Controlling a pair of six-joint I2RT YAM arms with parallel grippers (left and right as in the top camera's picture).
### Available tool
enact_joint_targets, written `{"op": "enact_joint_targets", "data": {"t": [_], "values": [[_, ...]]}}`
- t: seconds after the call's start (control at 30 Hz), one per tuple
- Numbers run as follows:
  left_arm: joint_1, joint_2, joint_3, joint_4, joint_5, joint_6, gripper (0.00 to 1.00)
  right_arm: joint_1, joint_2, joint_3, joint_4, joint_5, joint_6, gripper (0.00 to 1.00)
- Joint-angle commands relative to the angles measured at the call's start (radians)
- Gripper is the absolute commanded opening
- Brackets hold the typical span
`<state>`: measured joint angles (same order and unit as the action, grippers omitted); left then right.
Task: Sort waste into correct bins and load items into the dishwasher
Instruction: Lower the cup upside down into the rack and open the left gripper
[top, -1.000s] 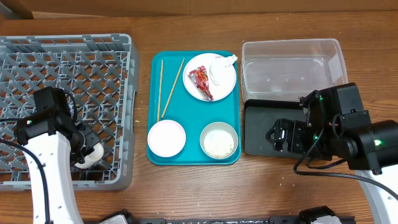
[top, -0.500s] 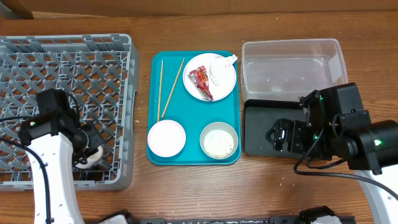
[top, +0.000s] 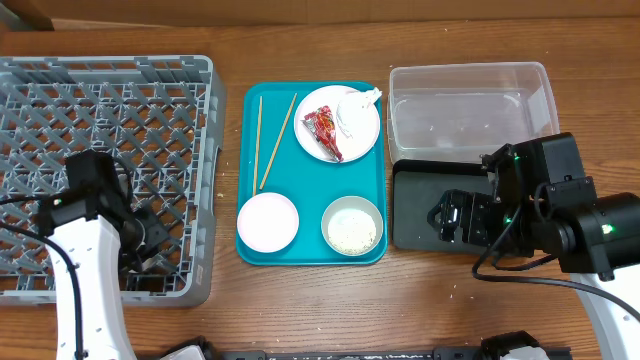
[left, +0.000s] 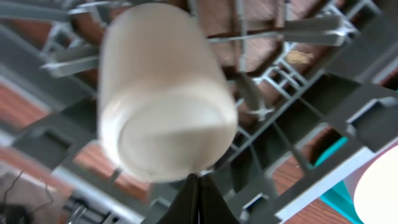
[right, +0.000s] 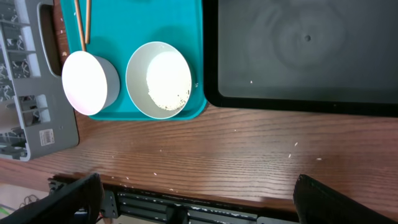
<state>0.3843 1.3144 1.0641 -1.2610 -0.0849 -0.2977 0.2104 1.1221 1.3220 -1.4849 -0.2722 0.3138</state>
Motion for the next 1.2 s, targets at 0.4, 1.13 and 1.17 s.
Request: {"op": "enact_joint_targets", "data": {"t": [0.4,1.13,1.17], "values": [[0.121,0.004,0.084,-0.031,0.031,-0.020,0.26,0.005,-0.006,0.008,0.002,0.026,-0.008,1.00],[0.161,0.022,0.054,-0.004,-0.065,-0.091,0.06,0.005,-0.006,0.008,-0.018,0.026,-0.008,1.00],[0.169,0.027,0.054,-0.007,-0.064,-0.091,0.06,0.005,-0.006,0.008,-0.018,0.026,-0.008,1.00]]}}
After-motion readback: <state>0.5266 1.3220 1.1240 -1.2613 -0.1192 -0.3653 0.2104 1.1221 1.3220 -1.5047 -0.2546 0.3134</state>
